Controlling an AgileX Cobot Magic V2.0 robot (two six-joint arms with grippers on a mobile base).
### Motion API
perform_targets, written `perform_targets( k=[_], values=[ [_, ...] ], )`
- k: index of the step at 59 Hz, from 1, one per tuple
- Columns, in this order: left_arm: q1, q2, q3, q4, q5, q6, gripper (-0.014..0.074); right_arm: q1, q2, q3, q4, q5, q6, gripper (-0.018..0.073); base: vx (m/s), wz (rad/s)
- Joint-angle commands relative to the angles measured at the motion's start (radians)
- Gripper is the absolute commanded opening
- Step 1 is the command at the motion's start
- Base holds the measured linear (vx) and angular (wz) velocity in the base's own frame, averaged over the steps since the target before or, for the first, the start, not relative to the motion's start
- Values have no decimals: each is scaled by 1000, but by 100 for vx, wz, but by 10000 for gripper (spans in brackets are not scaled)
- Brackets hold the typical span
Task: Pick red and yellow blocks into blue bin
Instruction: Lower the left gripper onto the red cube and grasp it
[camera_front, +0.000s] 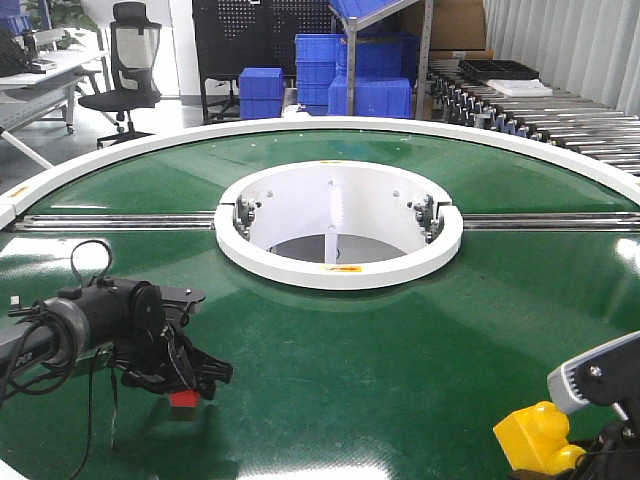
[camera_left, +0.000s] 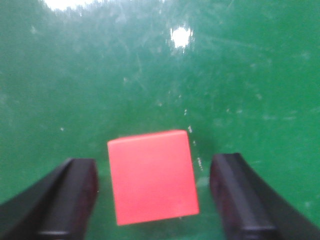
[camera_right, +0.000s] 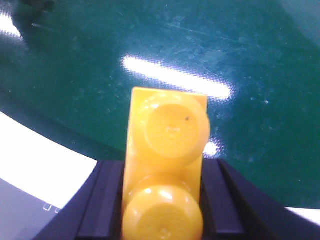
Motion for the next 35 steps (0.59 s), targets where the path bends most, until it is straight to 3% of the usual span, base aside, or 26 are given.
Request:
perform_targets(
  k=[1, 22, 35],
  values=[
    [-6, -68, -36, -3, -38, -11, 508, -1, -16, -30, -6, -56, -8, 228, 0, 0],
    [-6, -68, -36, -3, -44, -11, 348, -1, -16, -30, -6, -56, -6, 228, 0, 0],
    [-6, -109, -42, -3, 25, -9, 279, -1, -16, -30, -6, -56, -6, 228, 0, 0]
  ],
)
